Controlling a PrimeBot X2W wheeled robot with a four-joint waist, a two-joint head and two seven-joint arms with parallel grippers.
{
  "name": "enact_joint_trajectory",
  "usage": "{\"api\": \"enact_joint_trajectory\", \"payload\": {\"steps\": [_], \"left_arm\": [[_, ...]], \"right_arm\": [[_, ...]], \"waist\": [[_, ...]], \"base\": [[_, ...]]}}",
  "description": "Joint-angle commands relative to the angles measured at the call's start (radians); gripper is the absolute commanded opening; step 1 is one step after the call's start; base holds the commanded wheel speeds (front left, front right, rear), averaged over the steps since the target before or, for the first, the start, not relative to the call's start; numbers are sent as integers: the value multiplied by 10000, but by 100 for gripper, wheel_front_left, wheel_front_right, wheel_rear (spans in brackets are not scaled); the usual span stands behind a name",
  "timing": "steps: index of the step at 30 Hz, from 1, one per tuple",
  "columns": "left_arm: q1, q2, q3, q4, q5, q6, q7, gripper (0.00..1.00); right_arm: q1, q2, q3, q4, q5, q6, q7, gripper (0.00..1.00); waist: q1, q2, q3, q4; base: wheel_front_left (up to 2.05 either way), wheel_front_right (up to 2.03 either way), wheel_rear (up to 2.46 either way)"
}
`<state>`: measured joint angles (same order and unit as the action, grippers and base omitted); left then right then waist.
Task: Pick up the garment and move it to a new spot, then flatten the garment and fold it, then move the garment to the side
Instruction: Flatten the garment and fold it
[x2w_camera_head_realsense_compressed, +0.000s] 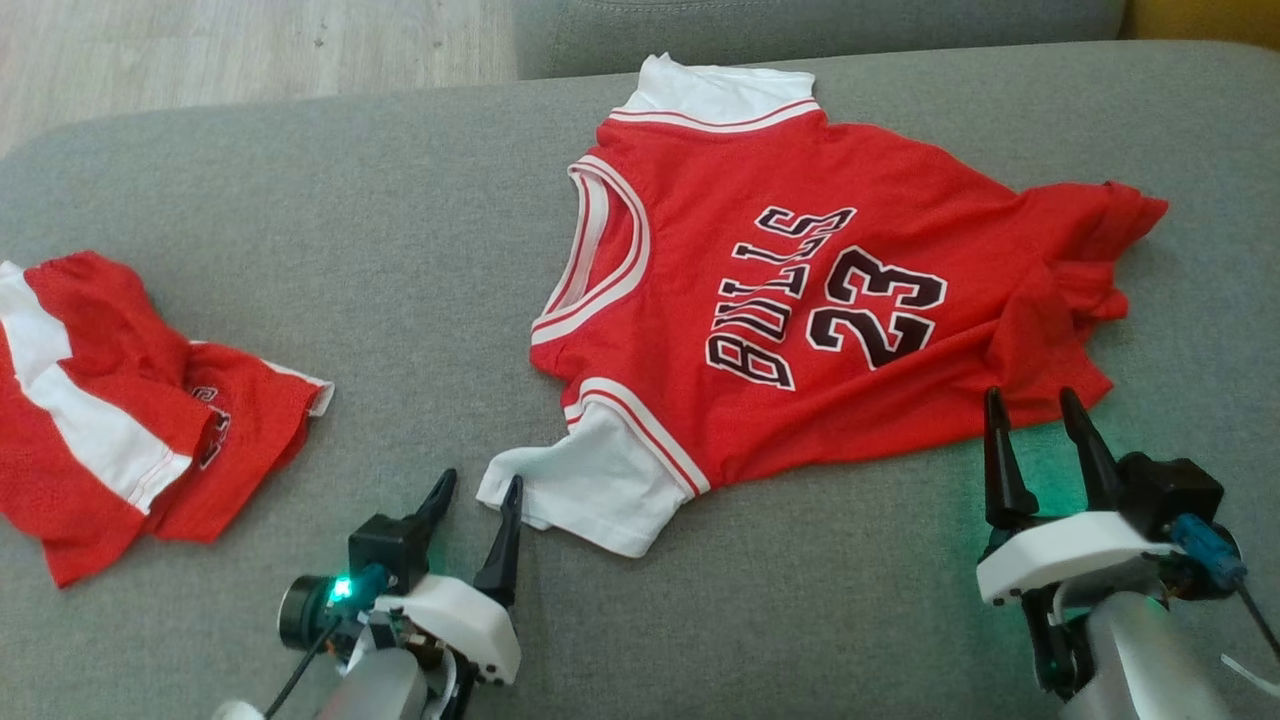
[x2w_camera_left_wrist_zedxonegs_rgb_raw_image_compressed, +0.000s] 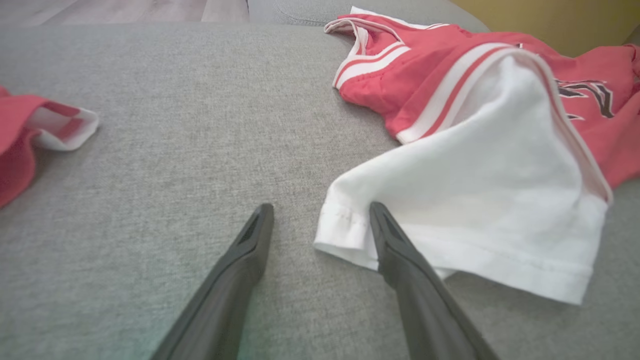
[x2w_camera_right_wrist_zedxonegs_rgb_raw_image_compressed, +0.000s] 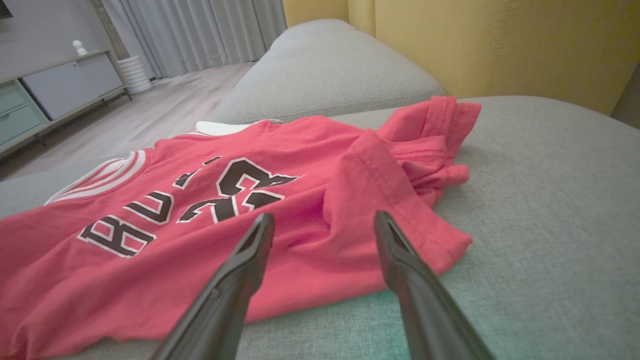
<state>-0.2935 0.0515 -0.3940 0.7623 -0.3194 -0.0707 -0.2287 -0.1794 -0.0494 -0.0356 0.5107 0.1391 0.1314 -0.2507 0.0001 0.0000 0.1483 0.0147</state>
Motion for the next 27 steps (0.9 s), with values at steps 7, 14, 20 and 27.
{"api": "enact_joint_trajectory", "payload": {"steps": [7,14,20,27], "left_arm": [[-478,38,-44,398,-222,-101,428,64],[-343,18,-379,663,-726,-430,1082,0],[-252,30,2,252,-1202,-420,227,0],[-61,110,392,-1100,-1373,-492,-302,0]], "right_arm": [[-483,-9,291,-199,-127,-7,-110,100],[-512,-9,177,-95,-153,-7,-110,100],[-545,-9,-627,355,-451,-7,-33,100],[-1311,-9,-2337,1932,-600,-7,537,100]], "waist": [[-1,0,13,22],[-1,0,-187,32],[-1,0,-465,117],[-1,0,-572,364]], "base": [[0,0,0],[0,0,0],[0,0,0],[0,0,0]]}}
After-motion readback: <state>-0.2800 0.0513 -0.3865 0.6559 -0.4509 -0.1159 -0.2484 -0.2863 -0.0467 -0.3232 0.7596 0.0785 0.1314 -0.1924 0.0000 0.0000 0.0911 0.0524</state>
